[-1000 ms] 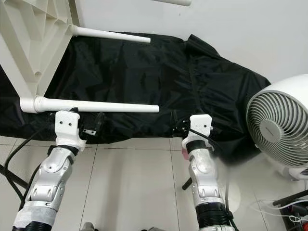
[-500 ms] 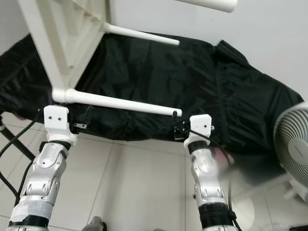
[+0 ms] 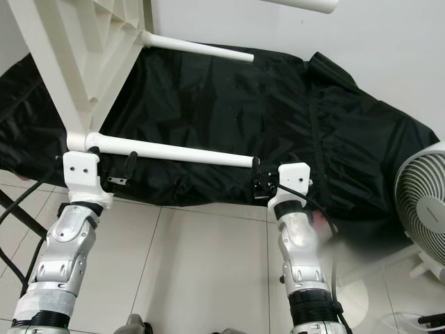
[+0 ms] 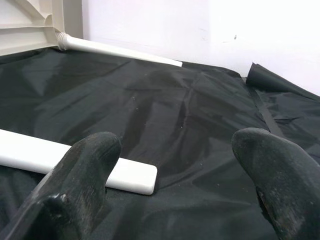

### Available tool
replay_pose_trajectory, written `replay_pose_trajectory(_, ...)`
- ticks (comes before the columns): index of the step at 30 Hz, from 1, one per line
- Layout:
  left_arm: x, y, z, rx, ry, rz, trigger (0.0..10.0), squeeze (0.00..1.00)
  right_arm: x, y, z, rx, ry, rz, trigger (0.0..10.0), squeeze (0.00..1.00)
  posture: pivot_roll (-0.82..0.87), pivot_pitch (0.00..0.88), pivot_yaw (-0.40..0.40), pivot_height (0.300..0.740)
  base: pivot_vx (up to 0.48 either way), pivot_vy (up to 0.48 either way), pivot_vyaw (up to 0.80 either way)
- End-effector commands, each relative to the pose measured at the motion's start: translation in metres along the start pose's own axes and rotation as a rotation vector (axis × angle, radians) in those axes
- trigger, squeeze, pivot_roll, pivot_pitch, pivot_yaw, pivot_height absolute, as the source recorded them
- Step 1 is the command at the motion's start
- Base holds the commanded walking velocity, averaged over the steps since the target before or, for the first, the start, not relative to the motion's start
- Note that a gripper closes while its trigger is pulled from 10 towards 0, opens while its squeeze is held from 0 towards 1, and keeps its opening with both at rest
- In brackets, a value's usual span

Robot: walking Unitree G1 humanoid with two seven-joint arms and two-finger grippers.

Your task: Building children table

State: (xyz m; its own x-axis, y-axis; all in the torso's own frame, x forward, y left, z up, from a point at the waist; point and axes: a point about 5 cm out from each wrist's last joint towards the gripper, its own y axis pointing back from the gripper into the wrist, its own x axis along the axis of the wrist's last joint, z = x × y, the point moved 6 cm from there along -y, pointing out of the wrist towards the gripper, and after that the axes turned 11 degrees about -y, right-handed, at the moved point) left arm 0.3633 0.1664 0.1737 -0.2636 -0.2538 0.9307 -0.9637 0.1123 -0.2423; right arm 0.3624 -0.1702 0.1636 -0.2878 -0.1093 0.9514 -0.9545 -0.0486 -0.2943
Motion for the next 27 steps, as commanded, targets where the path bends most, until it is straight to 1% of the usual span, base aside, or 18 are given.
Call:
replay_pose_trajectory(1, -0.004, 0.002, 0.000, -0.015, 0.003, -0.018, 10.0, 0.00, -0.002, 0.002, 0.003, -0.009, 0.002, -0.002, 10.0, 0.00, 0.03, 0.083, -0.072, 0.740, 0.000, 0.472, 0.00)
replay_pose_trajectory(4, -0.004, 0.003, 0.000, -0.018, -0.001, -0.019, 10.0, 0.00, -0.003, 0.002, 0.003, -0.010, 0.001, -0.003, 10.0, 0.00, 0.03, 0.082, -0.070, 0.740, 0.000, 0.472, 0.00)
replay_pose_trajectory(6, -0.003, 0.003, 0.001, -0.024, -0.007, -0.017, 10.0, 0.00, -0.004, 0.003, 0.003, -0.010, 0.001, -0.004, 10.0, 0.00, 0.03, 0.082, -0.070, 0.740, 0.000, 0.000, 0.00)
replay_pose_trajectory(9, -0.004, 0.005, 0.002, -0.037, -0.048, -0.017, 10.0, 0.00, -0.005, 0.005, 0.003, -0.013, -0.001, -0.008, 10.0, 0.00, 0.03, 0.082, -0.065, 0.740, 0.000, 0.000, 0.00)
replay_pose_trajectory(16, -0.005, 0.007, 0.004, -0.065, -0.071, -0.018, 10.0, 0.00, -0.008, 0.009, 0.007, -0.022, 0.003, -0.016, 10.0, 0.00, 0.03, 0.080, -0.067, 0.740, 0.000, 0.000, 0.00)
replay_pose_trajectory(17, -0.006, 0.008, 0.006, -0.087, -0.085, -0.018, 10.0, 0.00, -0.009, 0.009, 0.008, -0.026, 0.008, -0.018, 10.0, 0.00, 0.03, 0.075, -0.070, 0.740, 0.000, 0.000, 0.00)
replay_pose_trajectory(20, -0.007, 0.008, 0.006, -0.095, -0.086, -0.018, 10.0, 0.00, -0.009, 0.009, 0.008, -0.026, 0.010, -0.018, 10.0, 0.00, 0.03, 0.075, -0.070, 0.740, 0.000, 0.000, 0.00)
replay_pose_trajectory(23, -0.012, 0.013, 0.019, -0.166, -0.098, -0.035, 10.0, 0.00, -0.008, 0.006, 0.012, -0.041, 0.015, -0.016, 10.0, 0.00, 0.03, 0.069, -0.073, 0.740, 0.000, 0.000, 0.00)
replay_pose_trajectory(27, -0.013, 0.014, 0.022, -0.175, -0.106, -0.041, 10.0, 0.00, -0.007, 0.005, 0.013, -0.051, 0.013, -0.015, 10.0, 0.00, 0.03, 0.066, -0.074, 0.740, 0.000, 0.000, 0.00)
